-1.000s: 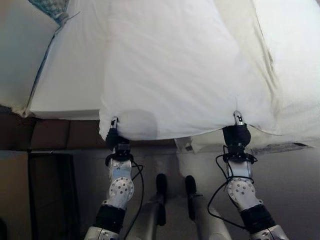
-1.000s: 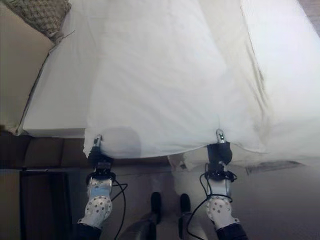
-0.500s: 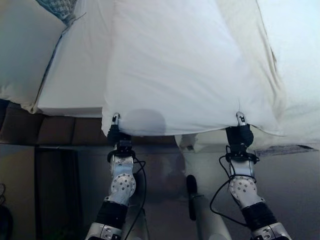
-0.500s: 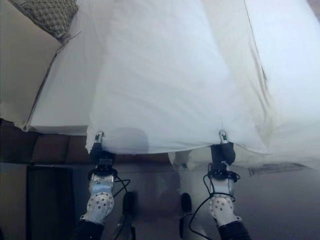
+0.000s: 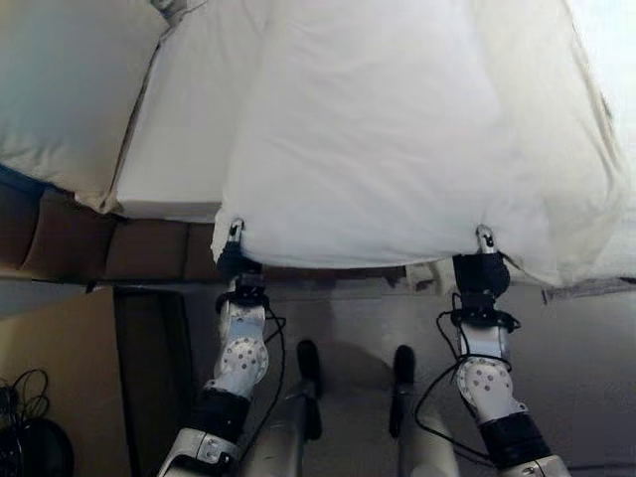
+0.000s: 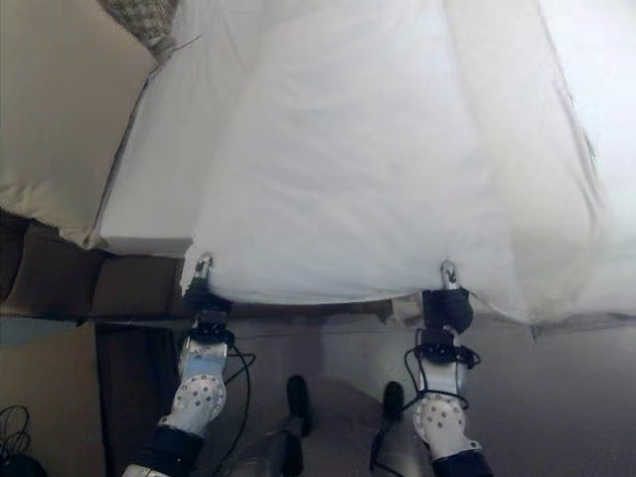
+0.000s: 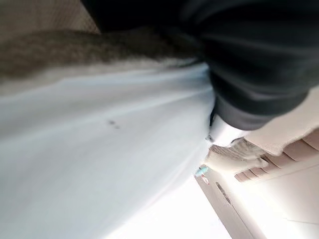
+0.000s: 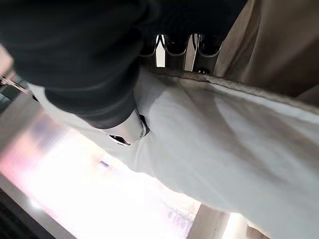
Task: Make the bed
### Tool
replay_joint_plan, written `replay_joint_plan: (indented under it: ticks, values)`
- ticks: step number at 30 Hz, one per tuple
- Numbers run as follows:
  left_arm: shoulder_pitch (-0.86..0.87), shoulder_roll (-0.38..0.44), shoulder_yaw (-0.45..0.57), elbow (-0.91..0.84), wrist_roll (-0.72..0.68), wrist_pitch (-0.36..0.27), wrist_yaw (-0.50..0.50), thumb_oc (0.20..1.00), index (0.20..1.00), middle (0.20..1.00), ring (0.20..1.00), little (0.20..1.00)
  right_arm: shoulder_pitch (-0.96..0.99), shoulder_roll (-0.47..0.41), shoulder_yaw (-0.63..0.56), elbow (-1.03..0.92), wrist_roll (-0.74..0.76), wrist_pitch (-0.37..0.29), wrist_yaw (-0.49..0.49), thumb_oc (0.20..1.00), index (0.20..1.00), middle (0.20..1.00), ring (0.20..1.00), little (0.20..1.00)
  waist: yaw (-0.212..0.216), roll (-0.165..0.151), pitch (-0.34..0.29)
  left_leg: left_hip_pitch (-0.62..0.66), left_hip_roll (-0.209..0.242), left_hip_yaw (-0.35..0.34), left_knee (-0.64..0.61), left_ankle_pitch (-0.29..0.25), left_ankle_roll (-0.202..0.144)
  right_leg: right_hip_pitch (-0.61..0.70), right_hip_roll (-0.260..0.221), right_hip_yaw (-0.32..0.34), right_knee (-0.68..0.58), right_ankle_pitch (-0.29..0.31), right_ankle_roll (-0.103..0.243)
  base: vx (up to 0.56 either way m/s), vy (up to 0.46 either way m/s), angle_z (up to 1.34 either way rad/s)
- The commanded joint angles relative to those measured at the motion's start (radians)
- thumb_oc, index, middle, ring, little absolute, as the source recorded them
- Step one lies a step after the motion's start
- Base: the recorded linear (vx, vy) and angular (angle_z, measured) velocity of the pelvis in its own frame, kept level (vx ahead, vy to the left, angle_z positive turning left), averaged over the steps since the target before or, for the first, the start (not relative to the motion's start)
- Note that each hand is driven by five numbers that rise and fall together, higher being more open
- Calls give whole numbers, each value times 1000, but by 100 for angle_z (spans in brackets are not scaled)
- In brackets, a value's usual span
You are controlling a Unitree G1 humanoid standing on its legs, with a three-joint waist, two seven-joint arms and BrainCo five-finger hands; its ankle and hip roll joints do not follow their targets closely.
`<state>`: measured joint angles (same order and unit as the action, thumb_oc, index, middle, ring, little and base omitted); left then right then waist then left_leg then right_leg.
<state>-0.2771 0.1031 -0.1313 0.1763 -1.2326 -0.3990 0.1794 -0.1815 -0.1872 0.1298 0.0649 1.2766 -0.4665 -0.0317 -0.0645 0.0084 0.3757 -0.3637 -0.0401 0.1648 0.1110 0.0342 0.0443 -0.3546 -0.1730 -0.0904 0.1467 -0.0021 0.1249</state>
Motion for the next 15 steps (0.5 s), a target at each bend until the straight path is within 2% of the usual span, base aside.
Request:
replay_joint_plan:
  ticks: [1, 2, 3, 4, 5, 6, 7, 8, 9, 11, 13, 15]
  values:
    - [20, 27, 83, -73, 66, -88, 18, 200, 200, 200, 200, 200, 38, -24, 12, -51, -52, -49, 55, 200, 200, 200, 200, 200, 1, -1, -32, 33, -6, 16, -79, 6, -61, -6, 121, 48, -61, 54, -31, -22, 124, -5]
    - [11, 17, 90, -61, 70, -103, 31, 200, 200, 200, 200, 200, 33, -29, 29, -27, -48, -44, 63, 200, 200, 200, 200, 200, -4, 9, -22, 29, -5, 16, -67, -3, -57, -39, 121, 95, -67, 70, -26, -18, 86, -3]
    - [10, 10, 101, -54, 66, -115, 46, 200, 200, 200, 200, 200, 42, -26, 44, -10, -53, -34, 65, 200, 200, 200, 200, 200, 3, 6, -14, 21, -4, 14, -30, -20, -48, -35, 109, 86, -59, 63, -23, -81, 51, 1]
    - [12, 5, 111, -42, 65, -125, 47, 200, 200, 200, 200, 200, 35, -29, 55, 21, -53, -23, 72, 200, 200, 200, 200, 200, 8, -6, -5, -13, -12, -21, 21, -28, -40, -61, 119, 118, -46, 77, -23, -69, 13, -7]
    - [12, 5, 111, -42, 65, -125, 47, 200, 200, 200, 200, 200, 35, -29, 55, 21, -53, -23, 72, 200, 200, 200, 200, 200, 8, -6, -7, -15, -12, -20, 21, -28, -40, -62, 119, 118, -46, 77, -23, -185, -36, -24]
    - [10, -6, 145, -48, 72, -163, 64, 200, 200, 200, 200, 200, 12, -26, 78, 83, -43, -4, 103, 200, 200, 200, 200, 200, 72, -41, 25, -100, -76, -251, 140, -22, -61, -96, 155, 199, -11, 94, -32, -149, -98, -41]
    - [9, -22, 162, -32, 59, -178, 73, 200, 200, 200, 200, 200, 5, -27, 82, 127, -43, 6, 110, 200, 200, 200, 200, 200, 86, -52, 24, -118, -83, -333, 142, -9, -85, -108, 151, 204, -7, 96, -33, -124, -140, -73]
    - [28, -43, 166, -8, 25, -175, 70, 200, 200, 200, 200, 200, 10, -23, 96, 168, -29, 18, 121, 200, 200, 200, 200, 200, 74, -47, 9, -69, -39, -312, 52, -30, -72, -105, 151, 177, -1, 66, -38, -29, -114, -68]
    - [36, -51, 168, 18, 39, -172, 74, 200, 200, 200, 200, 200, 18, -15, 95, 190, -34, 30, 130, 200, 200, 200, 200, 200, 72, -40, 4, -76, -24, -289, 33, -1, -75, -124, 149, 155, 7, 71, -40, -46, -32, -48]
    - [15, -66, 181, 63, 0, -207, 84, 200, 200, 200, 200, 200, 9, -19, 114, 286, -56, 52, 130, 200, 200, 200, 200, 200, 71, -26, -2, -82, -23, -283, -29, 25, -64, -147, 146, 137, -10, 78, -40, -108, 38, 18]
    - [-8, -71, 206, 157, -8, -205, 98, 200, 200, 200, 200, 200, -9, -4, 108, 382, -70, 54, 120, 200, 200, 200, 200, 200, 67, -7, 2, -78, -23, -257, -88, 60, -68, -141, 133, 114, -43, 90, -38, -55, 67, 28]
    - [-44, -84, 238, 249, -23, -212, 107, 200, 200, 200, 200, 200, -14, 6, 102, 478, -107, 65, 113, 200, 200, 200, 200, 200, 51, 14, 14, -52, 6, -135, -132, 72, -75, -115, 97, 66, -76, 94, -30, -15, 81, 32]
